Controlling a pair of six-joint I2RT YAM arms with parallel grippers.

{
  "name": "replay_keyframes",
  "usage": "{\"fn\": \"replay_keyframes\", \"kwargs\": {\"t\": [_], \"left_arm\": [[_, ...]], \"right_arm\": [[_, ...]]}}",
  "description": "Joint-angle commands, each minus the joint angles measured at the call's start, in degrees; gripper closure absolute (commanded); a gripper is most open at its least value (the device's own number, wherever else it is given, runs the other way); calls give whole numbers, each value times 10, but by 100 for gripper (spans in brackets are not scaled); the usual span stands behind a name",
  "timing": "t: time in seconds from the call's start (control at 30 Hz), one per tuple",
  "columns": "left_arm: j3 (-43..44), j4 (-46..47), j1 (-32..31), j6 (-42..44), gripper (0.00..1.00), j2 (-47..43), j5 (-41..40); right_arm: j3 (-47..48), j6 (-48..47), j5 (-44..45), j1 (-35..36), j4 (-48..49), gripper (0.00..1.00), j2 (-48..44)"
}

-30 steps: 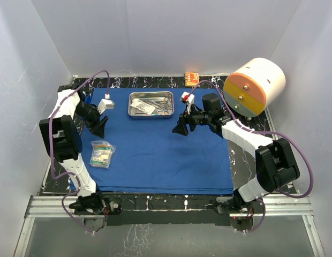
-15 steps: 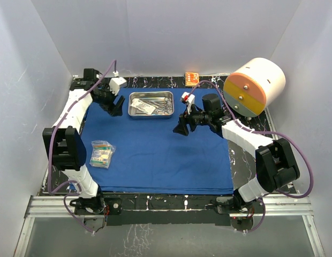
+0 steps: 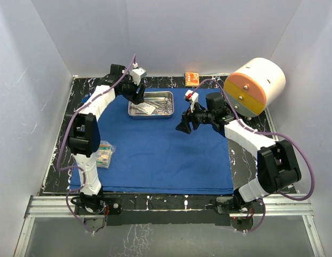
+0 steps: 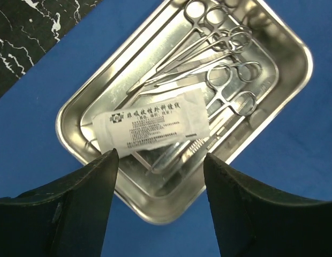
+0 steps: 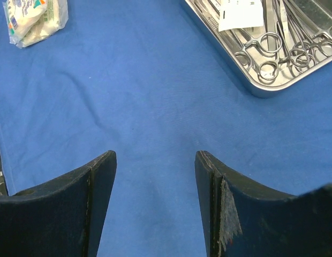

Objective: Open and lay out the surgical kit
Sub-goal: Pick up the medical item from the container.

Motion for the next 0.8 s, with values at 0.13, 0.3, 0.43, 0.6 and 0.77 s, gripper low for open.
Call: {"fn": "replay_keyframes", "kwargs": {"t": [0.13, 0.3, 0.43, 0.6, 0.77], "left_arm": [[32, 87, -3, -20, 39, 63, -42], [52, 95, -2, -11, 39, 99, -67], [59, 101, -3, -2, 39, 116, -78], [75, 104, -3, 2, 42, 136, -83], [104, 90, -3, 0, 43, 160, -82]], "right_arm": [[1, -11, -5, -7, 26, 41, -22], [-1, -11, -8, -8, 26, 41, -21], [-2, -10, -7, -9, 27, 41, -19], [-3, -10, -8, -9, 28, 41, -16], [-3, -10, -7, -9, 28, 41, -16]]}}
